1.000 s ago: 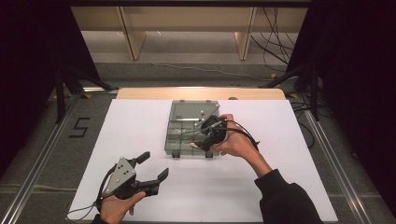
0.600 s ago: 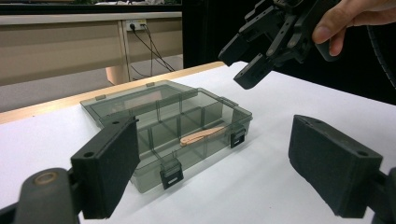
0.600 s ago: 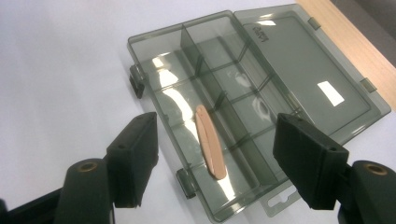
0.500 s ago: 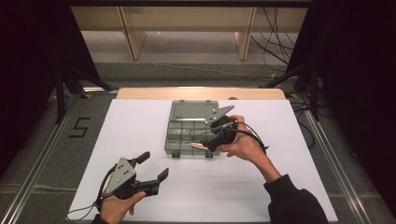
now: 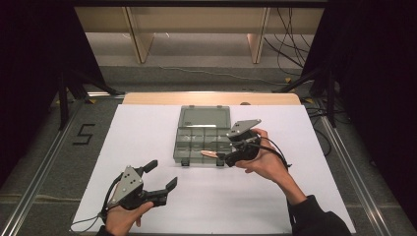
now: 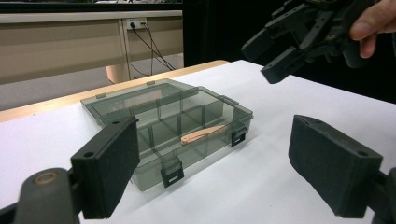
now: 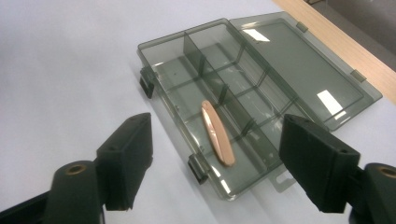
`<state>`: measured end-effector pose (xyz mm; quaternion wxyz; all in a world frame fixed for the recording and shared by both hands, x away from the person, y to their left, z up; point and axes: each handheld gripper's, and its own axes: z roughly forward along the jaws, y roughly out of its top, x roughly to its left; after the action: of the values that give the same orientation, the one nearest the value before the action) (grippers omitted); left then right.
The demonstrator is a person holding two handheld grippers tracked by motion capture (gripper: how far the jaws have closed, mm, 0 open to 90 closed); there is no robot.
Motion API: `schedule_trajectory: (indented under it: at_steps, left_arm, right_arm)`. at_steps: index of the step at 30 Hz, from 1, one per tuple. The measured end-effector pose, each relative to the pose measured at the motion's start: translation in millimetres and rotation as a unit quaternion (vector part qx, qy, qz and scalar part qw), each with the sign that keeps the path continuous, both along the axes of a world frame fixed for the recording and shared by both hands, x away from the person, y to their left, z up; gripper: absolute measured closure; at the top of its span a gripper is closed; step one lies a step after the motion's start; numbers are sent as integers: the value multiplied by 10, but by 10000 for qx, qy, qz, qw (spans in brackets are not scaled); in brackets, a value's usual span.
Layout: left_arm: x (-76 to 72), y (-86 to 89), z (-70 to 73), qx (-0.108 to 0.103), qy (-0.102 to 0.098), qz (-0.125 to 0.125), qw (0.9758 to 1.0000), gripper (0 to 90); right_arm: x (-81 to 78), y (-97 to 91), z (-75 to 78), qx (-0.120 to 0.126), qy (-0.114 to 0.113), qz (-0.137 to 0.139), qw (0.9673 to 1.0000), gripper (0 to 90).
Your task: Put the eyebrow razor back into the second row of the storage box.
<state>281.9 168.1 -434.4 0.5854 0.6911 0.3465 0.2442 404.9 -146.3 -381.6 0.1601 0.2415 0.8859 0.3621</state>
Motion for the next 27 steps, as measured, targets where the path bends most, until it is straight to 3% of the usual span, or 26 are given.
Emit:
schedule_trajectory:
  at_steps: [6, 27]
  left_arm:
    - [4, -6, -1, 20, -17, -8, 10000, 161]
    - [-2, -6, 3, 25, -17, -20, 10000, 161]
  right_arm:
    - [-56, -107, -9, 215, 81, -69, 9997, 254]
    - [-219, -233, -51, 746, -103, -137, 9971, 253]
